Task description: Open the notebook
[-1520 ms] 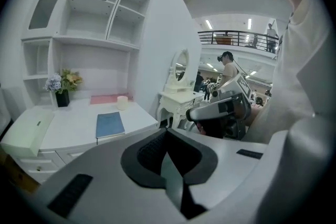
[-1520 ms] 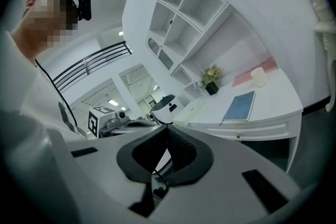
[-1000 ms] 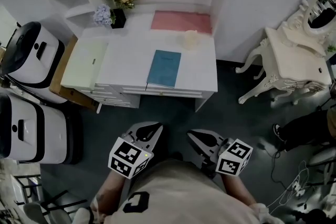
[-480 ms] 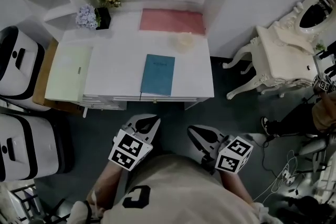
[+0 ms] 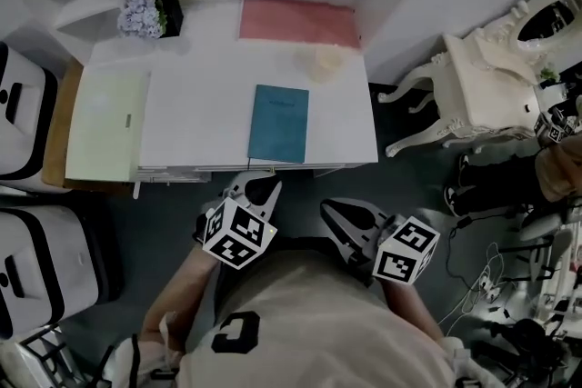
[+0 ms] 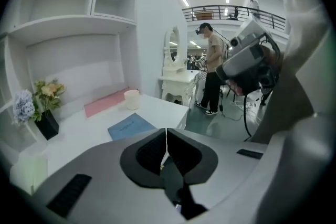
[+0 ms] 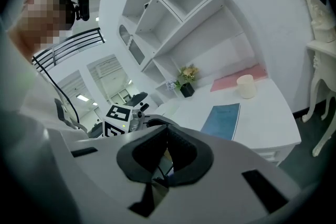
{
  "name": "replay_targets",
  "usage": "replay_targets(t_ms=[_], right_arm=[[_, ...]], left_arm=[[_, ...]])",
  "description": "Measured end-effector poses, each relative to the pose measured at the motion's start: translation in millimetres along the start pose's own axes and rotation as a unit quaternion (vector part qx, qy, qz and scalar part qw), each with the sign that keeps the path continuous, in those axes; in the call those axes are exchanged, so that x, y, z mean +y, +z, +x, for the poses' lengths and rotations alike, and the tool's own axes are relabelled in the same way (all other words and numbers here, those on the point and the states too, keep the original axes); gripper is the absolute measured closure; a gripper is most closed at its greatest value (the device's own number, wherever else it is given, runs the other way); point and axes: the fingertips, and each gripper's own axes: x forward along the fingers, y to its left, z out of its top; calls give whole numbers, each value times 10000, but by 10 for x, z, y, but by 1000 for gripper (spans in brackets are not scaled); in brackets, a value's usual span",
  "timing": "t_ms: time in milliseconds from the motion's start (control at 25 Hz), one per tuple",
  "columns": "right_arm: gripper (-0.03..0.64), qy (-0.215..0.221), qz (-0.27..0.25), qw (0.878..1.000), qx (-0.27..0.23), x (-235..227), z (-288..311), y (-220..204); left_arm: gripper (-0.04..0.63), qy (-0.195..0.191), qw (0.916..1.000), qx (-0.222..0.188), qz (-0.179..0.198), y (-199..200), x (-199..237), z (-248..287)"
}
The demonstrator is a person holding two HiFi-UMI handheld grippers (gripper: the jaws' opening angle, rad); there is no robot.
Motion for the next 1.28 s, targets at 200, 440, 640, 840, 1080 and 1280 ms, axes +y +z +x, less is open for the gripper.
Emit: replay_targets(t_ms=[200,440,640,840,1080,1280], right_arm=[[594,-113,171,9997,-118,-47,66,70],[594,-121,272,9994,-154,-104,94,90],[594,-136,382,9990,-200,-273,10,117],[594,-4,572,9982,-196,-466,-48,150],[594,143,745,9970,-119,-685,-91,191],[594,168,848,9962,-84,-809,-105,186]], left_arm=[[578,-43,9971,368,667,-115,24,318],[445,-109,9845,939,1480,-307,-12,834],[445,-46,9691,1264,2119,-379,13,1223],[443,-55,9589,1533,2386,-451,-60,1453],[443,14,9460,1871,2648,-616,-38,1626],[446,20,9432,2022,2635,-699,7,1652]])
